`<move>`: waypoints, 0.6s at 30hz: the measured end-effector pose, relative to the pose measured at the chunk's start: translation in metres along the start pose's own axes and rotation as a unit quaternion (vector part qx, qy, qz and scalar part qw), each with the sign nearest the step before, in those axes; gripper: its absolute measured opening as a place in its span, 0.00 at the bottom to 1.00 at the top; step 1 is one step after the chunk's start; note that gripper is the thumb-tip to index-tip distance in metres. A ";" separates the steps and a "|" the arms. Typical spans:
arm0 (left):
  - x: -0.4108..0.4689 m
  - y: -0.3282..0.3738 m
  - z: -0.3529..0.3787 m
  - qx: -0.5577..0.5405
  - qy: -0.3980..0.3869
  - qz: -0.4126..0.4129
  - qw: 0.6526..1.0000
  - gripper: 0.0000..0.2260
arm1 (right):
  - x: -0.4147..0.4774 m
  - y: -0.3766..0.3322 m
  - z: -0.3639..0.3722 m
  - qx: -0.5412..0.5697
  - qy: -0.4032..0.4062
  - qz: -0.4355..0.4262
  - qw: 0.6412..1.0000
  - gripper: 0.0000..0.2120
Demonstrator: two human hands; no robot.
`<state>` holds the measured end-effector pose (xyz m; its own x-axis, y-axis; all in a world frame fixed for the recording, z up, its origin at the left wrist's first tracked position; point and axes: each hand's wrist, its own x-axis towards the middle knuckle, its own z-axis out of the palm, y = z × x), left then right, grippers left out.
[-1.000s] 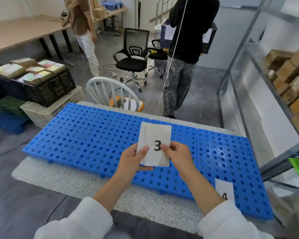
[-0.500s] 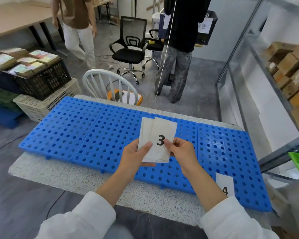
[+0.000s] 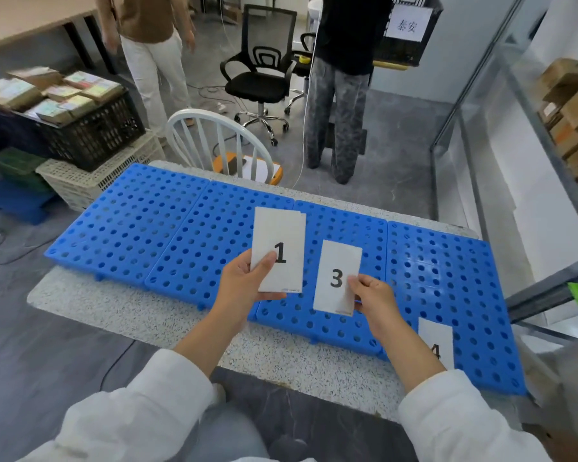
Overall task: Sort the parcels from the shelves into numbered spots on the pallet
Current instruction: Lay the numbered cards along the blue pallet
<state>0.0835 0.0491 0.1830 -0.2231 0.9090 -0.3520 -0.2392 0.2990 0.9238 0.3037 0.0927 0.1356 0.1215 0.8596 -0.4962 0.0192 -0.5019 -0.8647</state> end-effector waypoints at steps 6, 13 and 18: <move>-0.003 -0.011 -0.004 0.004 0.016 0.001 1.000 0.10 | 0.026 0.048 0.016 -0.054 0.034 0.071 0.995 0.10; 0.000 -0.021 -0.006 0.013 0.016 -0.005 1.000 0.09 | 0.031 0.079 0.017 -0.108 0.057 0.046 0.992 0.07; 0.005 -0.029 -0.006 0.021 0.022 -0.025 0.999 0.10 | 0.034 0.090 0.017 -0.145 0.069 0.054 0.986 0.12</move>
<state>0.0840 0.0430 0.1538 -0.2531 0.8791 -0.4038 -0.2108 0.3573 0.9099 0.2931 0.0785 0.0396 0.2709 0.7888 -0.5517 0.2788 -0.6128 -0.7394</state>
